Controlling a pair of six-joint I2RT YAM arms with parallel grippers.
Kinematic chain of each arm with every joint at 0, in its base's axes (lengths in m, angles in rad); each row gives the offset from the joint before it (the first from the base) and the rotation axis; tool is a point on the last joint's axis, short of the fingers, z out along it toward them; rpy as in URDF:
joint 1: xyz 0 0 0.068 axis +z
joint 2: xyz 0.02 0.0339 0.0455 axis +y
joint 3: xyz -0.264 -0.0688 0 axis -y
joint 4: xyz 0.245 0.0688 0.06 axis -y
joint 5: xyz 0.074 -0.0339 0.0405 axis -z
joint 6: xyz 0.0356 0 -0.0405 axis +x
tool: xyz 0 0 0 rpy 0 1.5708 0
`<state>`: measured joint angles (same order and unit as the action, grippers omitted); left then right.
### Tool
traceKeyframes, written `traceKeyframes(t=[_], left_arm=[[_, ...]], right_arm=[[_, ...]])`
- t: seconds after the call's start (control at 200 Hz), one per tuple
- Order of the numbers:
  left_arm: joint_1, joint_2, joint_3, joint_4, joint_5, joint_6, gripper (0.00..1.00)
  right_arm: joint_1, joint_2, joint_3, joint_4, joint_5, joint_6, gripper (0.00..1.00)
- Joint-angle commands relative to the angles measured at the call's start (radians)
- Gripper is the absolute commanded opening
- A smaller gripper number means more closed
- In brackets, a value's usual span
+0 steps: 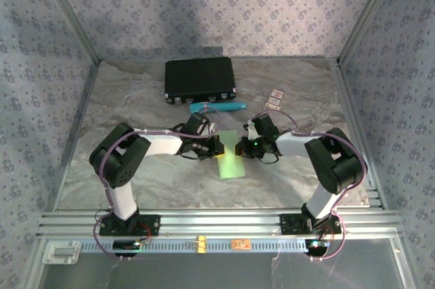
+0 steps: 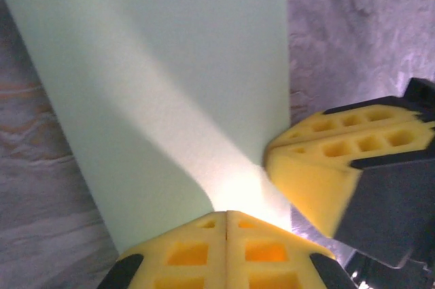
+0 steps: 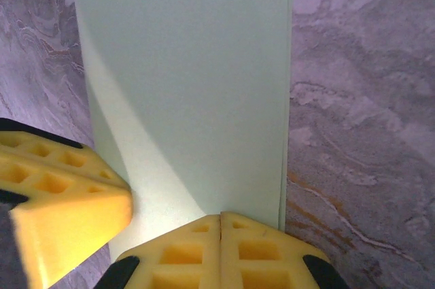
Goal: Fold a paper plane with a square sheet of paper (pick it up from the middle)
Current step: First fold the square sheet of paper in half at the center of the table.
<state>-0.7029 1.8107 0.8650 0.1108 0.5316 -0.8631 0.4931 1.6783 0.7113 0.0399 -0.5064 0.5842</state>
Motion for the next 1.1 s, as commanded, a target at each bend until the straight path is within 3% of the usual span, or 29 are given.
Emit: traceKeyframes(t=[0.0,0.255,0.51,0.81,1.099], left_arm=[[-0.002,0.033,-0.023,-0.015,-0.015,0.055,0.00],[-0.002,0.028,-0.061,-0.033,-0.049,0.075,0.00],[0.008,-0.043,0.012,-0.030,-0.023,0.052,0.00],[0.049,0.047,0.056,0.019,0.048,0.038,0.00],[0.053,0.104,0.039,-0.033,-0.013,0.074,0.00]], right_arm=[[-0.005,0.043,-0.038,-0.106,0.101,0.009,0.00],[0.005,0.040,-0.058,-0.084,0.118,0.032,0.00],[0.006,0.035,-0.050,-0.093,0.120,0.025,0.00],[0.007,0.034,-0.039,-0.112,0.120,0.013,0.00],[0.007,0.036,-0.042,-0.113,0.118,0.012,0.00]])
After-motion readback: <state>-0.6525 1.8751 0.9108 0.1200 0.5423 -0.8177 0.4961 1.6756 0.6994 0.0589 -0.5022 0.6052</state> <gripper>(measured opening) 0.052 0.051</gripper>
